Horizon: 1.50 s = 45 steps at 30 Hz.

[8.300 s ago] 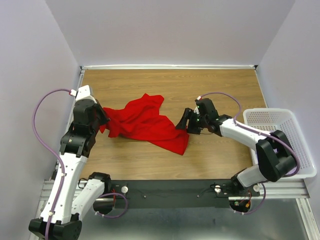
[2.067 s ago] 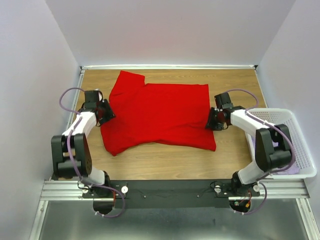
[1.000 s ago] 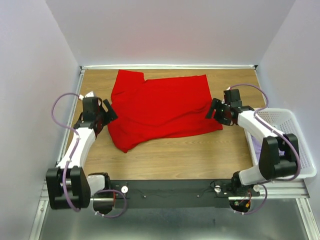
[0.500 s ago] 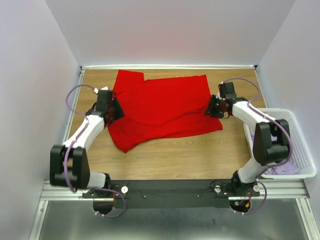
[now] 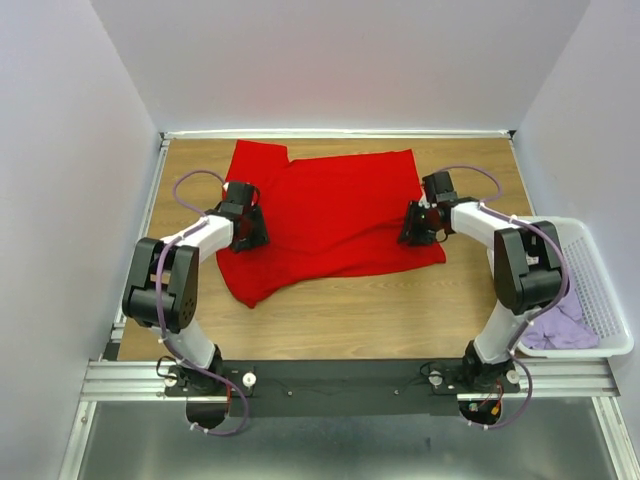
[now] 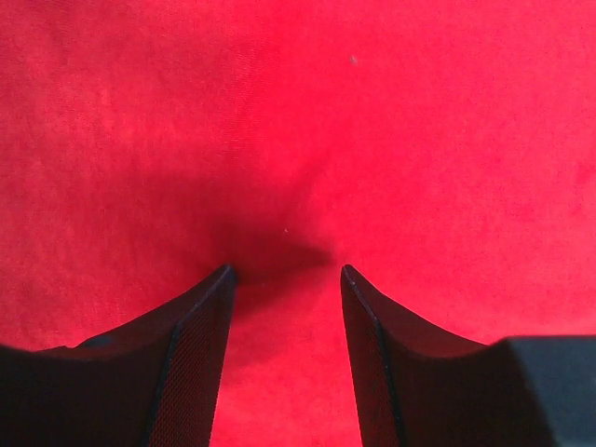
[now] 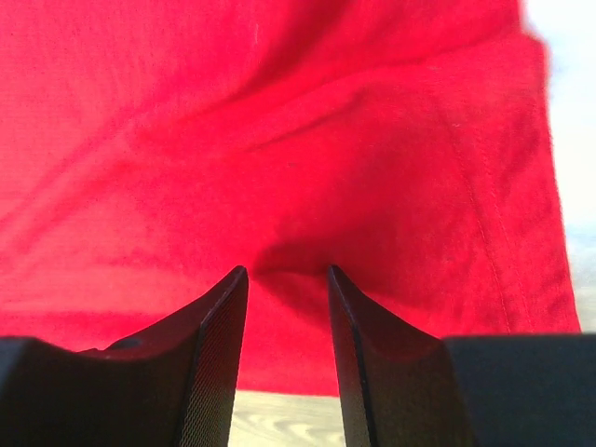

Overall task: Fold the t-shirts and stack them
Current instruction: Flatten the tshirt out

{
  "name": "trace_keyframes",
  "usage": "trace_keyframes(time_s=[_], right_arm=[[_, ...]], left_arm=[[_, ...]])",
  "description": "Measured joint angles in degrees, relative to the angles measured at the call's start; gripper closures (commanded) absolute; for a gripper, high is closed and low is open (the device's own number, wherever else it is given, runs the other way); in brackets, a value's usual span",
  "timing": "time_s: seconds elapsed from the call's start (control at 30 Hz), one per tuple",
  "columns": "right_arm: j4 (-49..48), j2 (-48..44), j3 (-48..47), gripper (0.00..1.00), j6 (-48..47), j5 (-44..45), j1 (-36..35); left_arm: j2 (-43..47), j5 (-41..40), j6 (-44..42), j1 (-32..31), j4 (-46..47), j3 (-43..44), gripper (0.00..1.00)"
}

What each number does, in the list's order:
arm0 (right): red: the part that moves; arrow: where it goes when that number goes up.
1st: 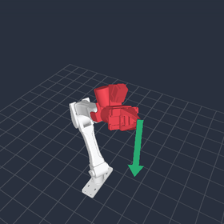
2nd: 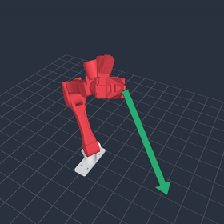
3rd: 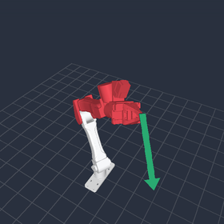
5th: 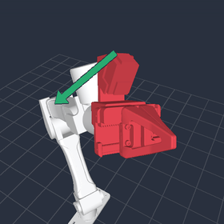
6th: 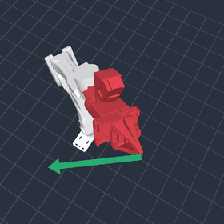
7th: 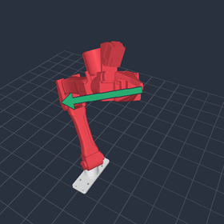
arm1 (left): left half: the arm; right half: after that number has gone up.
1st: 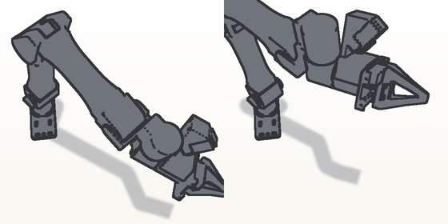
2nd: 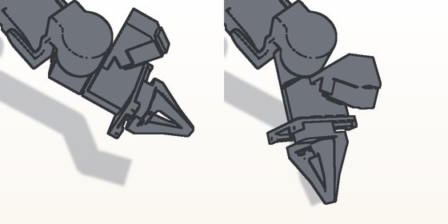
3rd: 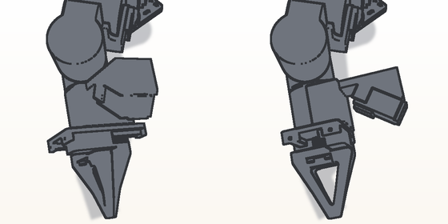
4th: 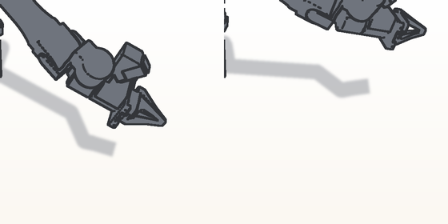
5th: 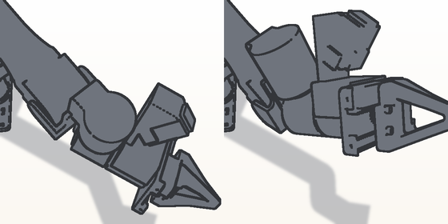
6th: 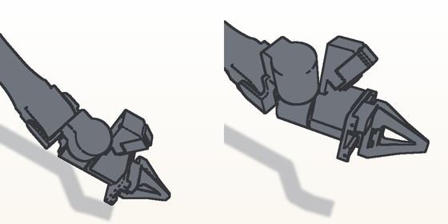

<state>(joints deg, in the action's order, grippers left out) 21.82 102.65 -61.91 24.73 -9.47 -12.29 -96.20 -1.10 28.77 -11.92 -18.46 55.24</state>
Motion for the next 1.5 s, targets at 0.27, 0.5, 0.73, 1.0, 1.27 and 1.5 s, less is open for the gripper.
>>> trace_keyframes(time_s=[0.27,0.5,0.73,1.0,1.27,1.5], right_arm=[[3.0,-8.9,10.3,0.43,2.5,-4.0,0.0],[12.9,-21.1,20.8,0.32,4.9,-7.0,0.0],[19.9,-27.2,21.5,0.32,4.7,-7.1,-0.1],[19.4,-24.9,7.6,0.34,1.2,-2.3,-0.1],[17.3,-15.4,-2.5,0.35,-0.2,0.4,-0.1],[16.8,-13.0,-3.3,0.35,-0.3,1.2,-0.1]], left_arm=[[6.6,2.9,0.9,-4.7,2.5,-8.0,0.42],[19.9,7.8,6.2,-10.4,-5.0,-18.0,0.34],[28.1,9.4,9.4,-7.3,-18.2,-15.0,0.28],[16.3,5.5,-0.4,13.3,-12.1,1.7,0.33],[-6.3,3.7,-6.8,15.3,-8.6,17.0,0.38],[-9.6,0.7,-9.3,15.2,-9.5,19.6,0.41]])
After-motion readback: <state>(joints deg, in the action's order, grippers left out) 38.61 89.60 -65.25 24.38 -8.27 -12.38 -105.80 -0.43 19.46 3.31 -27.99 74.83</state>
